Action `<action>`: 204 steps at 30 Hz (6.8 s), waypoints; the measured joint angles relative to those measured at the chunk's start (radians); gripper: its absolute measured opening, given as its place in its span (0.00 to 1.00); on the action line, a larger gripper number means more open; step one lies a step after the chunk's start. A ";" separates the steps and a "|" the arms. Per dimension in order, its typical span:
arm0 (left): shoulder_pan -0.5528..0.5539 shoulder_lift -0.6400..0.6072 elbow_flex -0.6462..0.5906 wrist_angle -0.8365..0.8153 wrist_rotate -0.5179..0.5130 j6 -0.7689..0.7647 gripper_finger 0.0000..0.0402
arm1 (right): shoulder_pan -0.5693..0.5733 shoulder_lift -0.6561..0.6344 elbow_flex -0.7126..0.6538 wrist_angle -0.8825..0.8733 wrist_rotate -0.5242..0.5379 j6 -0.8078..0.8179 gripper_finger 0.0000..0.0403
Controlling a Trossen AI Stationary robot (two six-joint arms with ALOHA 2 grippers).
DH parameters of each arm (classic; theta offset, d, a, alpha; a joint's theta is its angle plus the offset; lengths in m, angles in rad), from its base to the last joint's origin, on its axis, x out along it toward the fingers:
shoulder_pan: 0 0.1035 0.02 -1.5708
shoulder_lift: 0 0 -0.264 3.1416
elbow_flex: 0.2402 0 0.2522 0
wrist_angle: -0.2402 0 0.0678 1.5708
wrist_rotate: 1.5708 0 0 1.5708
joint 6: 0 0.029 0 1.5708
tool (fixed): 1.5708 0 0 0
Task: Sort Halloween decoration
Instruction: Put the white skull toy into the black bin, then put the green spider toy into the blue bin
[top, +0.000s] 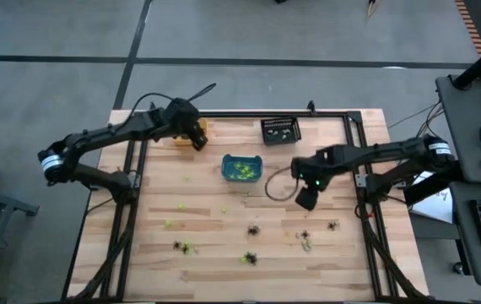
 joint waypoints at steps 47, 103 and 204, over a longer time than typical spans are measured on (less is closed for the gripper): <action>-0.366 -0.076 -0.003 0.154 0.017 0.023 0.32 | 0.510 0.013 -0.400 0.148 0.029 -0.067 0.40; -0.383 -0.076 -0.021 0.209 0.019 0.015 0.32 | 0.138 0.014 -0.069 0.437 0.374 -0.315 0.02; -0.443 0.370 -0.122 -0.371 -0.089 -0.736 0.00 | -0.474 0.171 0.011 0.864 0.142 -0.587 0.17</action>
